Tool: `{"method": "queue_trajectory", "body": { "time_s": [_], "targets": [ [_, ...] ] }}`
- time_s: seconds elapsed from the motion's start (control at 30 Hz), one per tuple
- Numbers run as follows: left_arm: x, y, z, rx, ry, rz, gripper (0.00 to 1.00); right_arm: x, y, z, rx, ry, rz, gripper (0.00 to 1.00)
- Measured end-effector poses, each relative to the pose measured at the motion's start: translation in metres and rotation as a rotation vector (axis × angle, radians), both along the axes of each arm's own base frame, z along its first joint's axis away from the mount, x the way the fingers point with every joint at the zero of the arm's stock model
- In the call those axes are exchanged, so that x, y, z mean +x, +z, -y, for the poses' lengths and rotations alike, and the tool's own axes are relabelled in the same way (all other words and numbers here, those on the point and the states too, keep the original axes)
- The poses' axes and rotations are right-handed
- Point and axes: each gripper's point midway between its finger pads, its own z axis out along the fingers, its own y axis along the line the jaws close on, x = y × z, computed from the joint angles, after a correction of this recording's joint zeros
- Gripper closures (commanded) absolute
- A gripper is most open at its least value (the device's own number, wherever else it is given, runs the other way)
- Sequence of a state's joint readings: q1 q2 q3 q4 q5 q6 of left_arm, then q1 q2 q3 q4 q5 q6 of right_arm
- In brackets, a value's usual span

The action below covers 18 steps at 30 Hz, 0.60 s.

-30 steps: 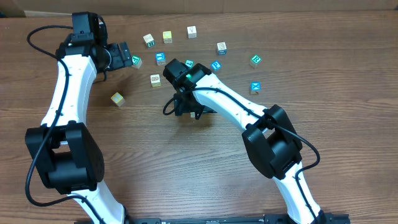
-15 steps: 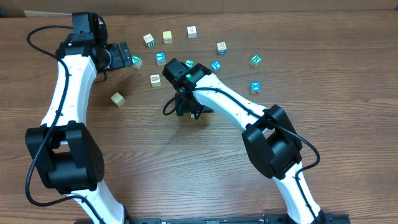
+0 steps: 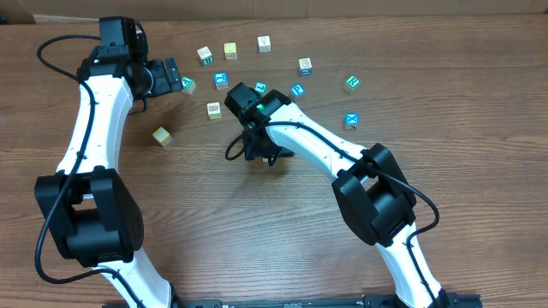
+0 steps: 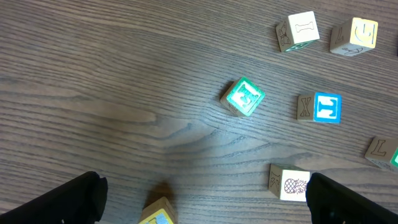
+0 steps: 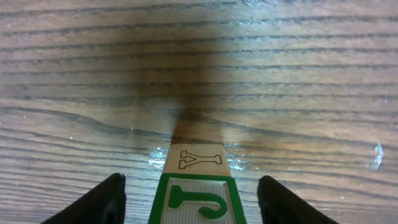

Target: Form a tower

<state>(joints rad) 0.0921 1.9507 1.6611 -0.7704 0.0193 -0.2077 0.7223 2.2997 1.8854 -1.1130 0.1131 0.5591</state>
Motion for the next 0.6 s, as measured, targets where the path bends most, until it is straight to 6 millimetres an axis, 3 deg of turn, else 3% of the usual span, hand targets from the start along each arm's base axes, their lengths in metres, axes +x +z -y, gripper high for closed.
{"method": "queue_trajectory", "body": {
  "time_s": [0.43,0.6],
  "targets": [
    [0.0,0.0,0.0,0.0,0.0,0.0,0.0,0.0007,0.0001,0.0002,-0.006,0.031,0.003,0.41],
    [0.0,0.0,0.0,0.0,0.0,0.0,0.01,0.0008,0.0001,0.0006,-0.008,0.035,0.004,0.51]
  ]
}}
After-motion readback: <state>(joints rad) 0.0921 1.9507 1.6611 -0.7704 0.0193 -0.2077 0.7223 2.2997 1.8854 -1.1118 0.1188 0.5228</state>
